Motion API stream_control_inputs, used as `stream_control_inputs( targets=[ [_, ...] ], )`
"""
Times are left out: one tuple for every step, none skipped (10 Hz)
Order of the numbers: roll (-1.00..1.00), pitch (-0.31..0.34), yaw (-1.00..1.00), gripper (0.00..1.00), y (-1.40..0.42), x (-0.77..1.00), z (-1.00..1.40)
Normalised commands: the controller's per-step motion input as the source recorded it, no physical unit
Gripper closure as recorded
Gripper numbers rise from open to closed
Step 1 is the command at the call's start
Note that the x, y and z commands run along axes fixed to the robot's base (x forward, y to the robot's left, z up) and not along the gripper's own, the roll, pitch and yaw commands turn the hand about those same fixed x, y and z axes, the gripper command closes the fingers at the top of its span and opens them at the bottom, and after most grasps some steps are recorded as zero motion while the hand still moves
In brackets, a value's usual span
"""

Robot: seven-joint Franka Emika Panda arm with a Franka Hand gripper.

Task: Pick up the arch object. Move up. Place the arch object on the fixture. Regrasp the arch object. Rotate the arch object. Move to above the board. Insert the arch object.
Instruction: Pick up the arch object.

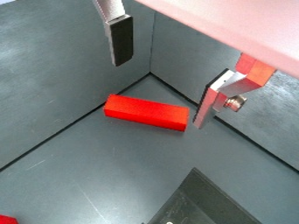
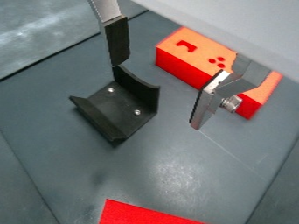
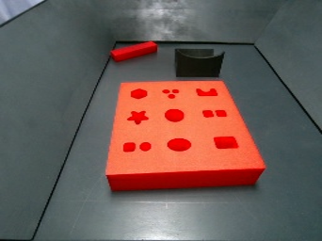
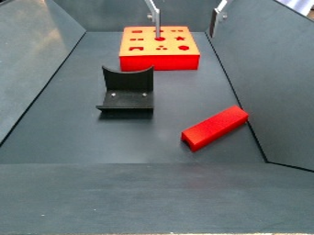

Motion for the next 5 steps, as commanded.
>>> stream_control_inputs(
  targets=[
    [0.00,0.000,-1.00,0.00,0.00,0.00,-0.78],
    [0.00,0.000,-1.00,0.00,0.01,0.00,-0.78],
    [0.00,0.000,-1.00,0.00,0.05,0.00,-0.82],
    [0.00,0.021,-0.98,0.00,0.15,-0.03,-0.88],
    [0.00,0.026,-0.90,0.00,0.23,-0.08,-0.93]
  ],
)
